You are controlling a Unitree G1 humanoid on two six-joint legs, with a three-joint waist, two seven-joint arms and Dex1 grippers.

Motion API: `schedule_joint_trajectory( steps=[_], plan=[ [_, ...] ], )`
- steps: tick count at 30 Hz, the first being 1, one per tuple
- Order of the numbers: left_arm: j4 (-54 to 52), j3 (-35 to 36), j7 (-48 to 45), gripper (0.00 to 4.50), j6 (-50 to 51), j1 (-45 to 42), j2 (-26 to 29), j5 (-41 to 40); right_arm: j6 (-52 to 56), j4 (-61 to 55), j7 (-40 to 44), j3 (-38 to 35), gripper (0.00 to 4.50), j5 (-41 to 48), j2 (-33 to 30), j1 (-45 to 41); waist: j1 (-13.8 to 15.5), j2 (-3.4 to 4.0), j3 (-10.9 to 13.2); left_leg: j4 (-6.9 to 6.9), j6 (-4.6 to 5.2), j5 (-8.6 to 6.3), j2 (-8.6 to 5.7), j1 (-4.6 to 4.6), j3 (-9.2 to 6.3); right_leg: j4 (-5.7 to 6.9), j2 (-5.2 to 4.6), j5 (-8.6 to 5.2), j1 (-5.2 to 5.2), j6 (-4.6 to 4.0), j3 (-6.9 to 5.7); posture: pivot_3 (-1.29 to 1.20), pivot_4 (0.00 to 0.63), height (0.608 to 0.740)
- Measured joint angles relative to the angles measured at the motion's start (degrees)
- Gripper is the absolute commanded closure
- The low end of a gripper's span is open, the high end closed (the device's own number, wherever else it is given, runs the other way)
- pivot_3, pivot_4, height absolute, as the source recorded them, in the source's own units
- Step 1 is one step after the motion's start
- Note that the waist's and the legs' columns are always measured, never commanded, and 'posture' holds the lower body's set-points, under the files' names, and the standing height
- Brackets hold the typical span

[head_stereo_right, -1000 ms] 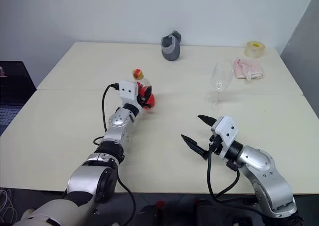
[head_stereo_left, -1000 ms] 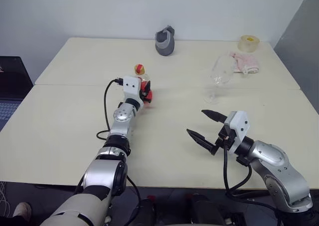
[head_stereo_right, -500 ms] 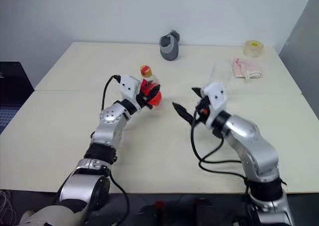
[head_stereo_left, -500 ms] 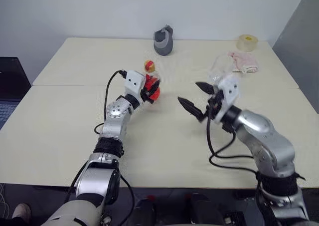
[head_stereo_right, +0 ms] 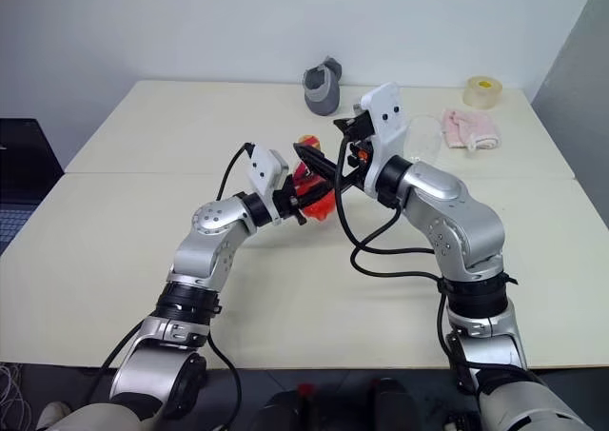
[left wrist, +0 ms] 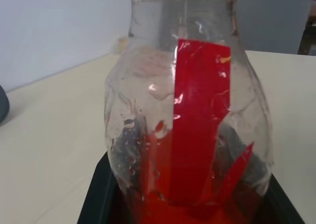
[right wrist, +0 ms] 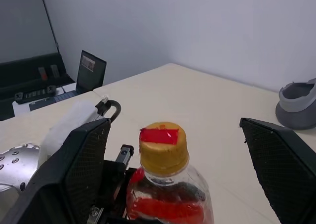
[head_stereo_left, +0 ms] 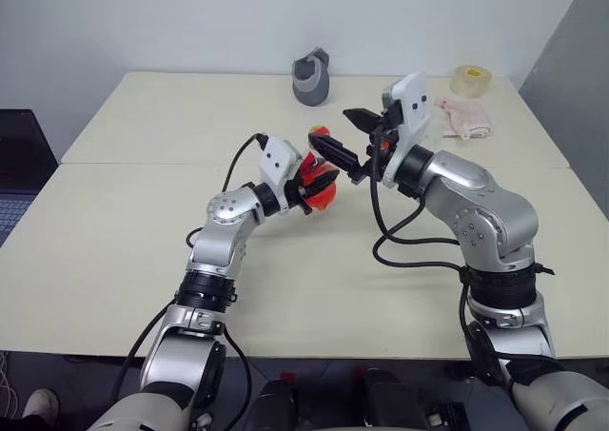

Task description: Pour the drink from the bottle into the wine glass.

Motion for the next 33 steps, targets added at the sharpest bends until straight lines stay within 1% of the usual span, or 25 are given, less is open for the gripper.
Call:
schedule_joint_trajectory(
  steps=[16,19,21,26,27,33],
  plan=[
    [-1.2,-0.1,1.3,3.1,1.3,-0.2,-2.9,0.0,-1.3,2.8,1.3,1.3,0.0,-1.1,0.4,-0.9,-0.1,0.0,0.0,0.0,0.0,0.0,0.01,-0.01,-0.01,0.0,-0.01,0.0,-0.01,0.0,0.01,0.0,0.15,0.74],
    [-1.2,-0.1,1.3,3.1,1.3,-0.4,-3.3,0.0,-1.6,3.6,1.4,1.3,0.6,-1.2,0.6,-1.4,-0.1,0.0,0.0,0.0,0.0,0.0,0.01,0.0,-0.02,0.0,-0.01,0.0,-0.01,0.0,0.01,0.0,0.15,0.74],
    [-1.2,-0.1,1.4,3.1,1.3,-0.4,-3.5,0.0,-1.6,4.2,1.3,1.3,1.25,-1.3,0.8,-1.6,-0.1,0.0,0.0,-0.01,0.0,0.0,0.01,0.0,-0.02,0.0,-0.01,0.0,-0.01,0.0,0.02,0.0,0.15,0.74],
    [-1.2,-0.1,1.4,3.1,1.3,-0.4,-3.8,0.0,-1.6,4.7,1.0,1.0,3.1,-1.3,1.0,-1.6,-0.1,0.0,0.0,-0.01,0.0,0.0,0.01,-0.01,-0.03,0.0,-0.02,0.0,-0.02,0.0,0.02,0.0,0.15,0.74],
    [-1.2,-0.1,1.4,3.1,1.3,-0.4,-3.8,0.0,-1.6,4.7,1.0,1.0,3.26,-1.3,1.0,-1.6,-0.1,0.0,0.0,-0.01,0.0,0.0,0.01,-0.01,-0.02,0.0,-0.02,0.0,-0.02,0.0,0.02,0.0,0.15,0.74],
    [-3.7,-0.1,1.0,3.1,2.7,0.5,-2.5,0.0,-1.9,4.7,1.8,1.1,3.25,-1.2,1.3,-1.6,-0.2,0.01,0.0,-0.03,0.0,0.0,0.02,-0.01,-0.02,0.0,-0.01,0.0,-0.03,0.0,0.03,0.0,0.15,0.74]
  ],
)
